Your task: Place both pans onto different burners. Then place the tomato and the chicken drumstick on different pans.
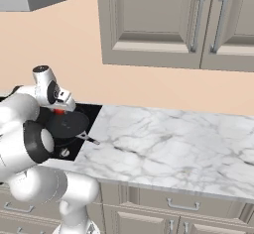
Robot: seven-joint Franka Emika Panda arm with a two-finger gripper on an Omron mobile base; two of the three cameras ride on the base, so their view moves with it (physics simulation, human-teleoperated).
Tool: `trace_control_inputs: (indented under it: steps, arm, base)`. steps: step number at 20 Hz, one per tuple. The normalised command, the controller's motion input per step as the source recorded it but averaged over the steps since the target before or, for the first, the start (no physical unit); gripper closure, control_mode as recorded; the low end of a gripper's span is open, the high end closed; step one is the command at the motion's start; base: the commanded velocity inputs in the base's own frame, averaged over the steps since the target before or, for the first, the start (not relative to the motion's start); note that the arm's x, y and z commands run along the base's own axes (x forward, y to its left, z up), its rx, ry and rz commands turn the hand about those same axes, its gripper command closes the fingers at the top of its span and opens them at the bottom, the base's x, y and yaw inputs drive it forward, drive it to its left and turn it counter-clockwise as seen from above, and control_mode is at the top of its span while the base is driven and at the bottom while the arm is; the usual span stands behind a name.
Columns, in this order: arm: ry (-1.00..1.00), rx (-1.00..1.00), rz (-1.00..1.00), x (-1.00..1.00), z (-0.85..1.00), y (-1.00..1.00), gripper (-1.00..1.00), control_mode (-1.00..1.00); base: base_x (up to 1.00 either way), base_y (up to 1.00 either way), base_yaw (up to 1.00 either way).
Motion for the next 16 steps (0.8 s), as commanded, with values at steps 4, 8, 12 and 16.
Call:
trace_control_inputs:
  steps: [4, 8, 12, 16]
  arm:
    - [0.0, 0.0, 0.0, 0.46, -0.36, 0.17, 1.0, -1.0]
    - [0.0, 0.0, 0.0, 0.29, -0.39, 0.04, 1.0, -1.0]
    - [0.0, 0.0, 0.0, 0.14, -0.46, 0.0, 1.0, -1.0]
    - [0.0, 0.0, 0.0, 0.07, -0.37, 0.0, 1.0, -1.0]
  base:
    - [0.0, 0.0, 0.0]
    - [0.0, 0.0, 0.0]
    - [0.0, 0.0, 0.0]
    - [0.0, 0.0, 0.0]
